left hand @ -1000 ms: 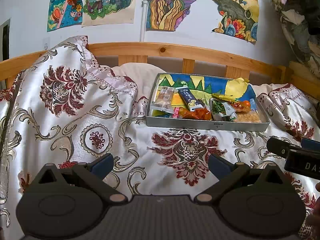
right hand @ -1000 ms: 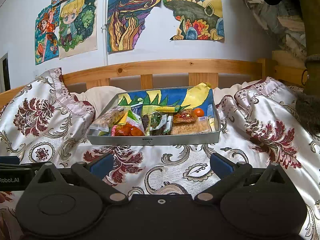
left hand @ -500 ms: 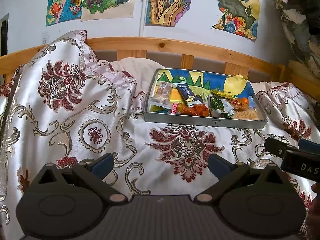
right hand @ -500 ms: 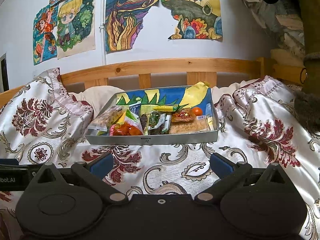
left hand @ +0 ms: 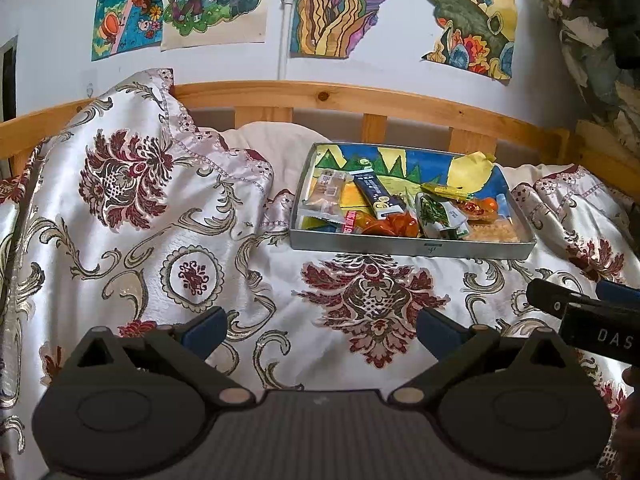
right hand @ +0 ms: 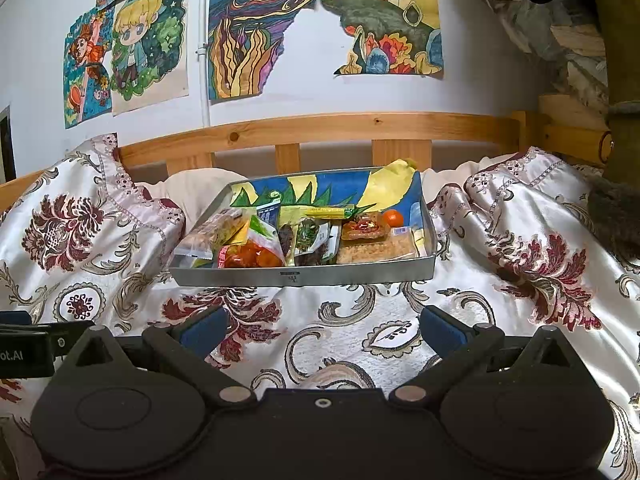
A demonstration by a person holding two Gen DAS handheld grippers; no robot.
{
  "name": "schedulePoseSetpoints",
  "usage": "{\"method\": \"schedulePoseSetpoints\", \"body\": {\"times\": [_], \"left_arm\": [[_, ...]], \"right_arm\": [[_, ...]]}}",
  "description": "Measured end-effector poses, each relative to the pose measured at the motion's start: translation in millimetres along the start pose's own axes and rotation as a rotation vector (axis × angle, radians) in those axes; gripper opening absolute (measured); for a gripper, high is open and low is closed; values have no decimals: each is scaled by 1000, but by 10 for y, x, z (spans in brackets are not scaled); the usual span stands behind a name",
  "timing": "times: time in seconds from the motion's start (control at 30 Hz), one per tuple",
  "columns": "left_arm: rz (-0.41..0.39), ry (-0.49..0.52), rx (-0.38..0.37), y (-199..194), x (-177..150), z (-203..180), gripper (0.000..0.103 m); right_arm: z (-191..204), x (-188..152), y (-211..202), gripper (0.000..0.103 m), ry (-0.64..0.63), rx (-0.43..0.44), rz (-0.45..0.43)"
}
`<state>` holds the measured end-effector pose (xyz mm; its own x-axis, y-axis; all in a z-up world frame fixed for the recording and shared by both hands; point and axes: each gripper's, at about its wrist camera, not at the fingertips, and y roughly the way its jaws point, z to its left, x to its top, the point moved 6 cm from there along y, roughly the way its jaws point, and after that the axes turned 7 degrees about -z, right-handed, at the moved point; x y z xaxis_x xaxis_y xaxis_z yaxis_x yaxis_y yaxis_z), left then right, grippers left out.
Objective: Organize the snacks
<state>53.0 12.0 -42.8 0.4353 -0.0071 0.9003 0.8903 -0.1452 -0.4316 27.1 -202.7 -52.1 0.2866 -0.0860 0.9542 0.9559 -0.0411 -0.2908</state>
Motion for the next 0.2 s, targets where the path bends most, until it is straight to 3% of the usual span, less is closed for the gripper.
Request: {"method": "schedulePoseSetpoints", "body": {"times": [0.2], "left_arm": [[2, -3, 4, 1, -4, 2, 102]], "right_arm": [[-5, -7, 6, 102, 4, -1, 5]]}}
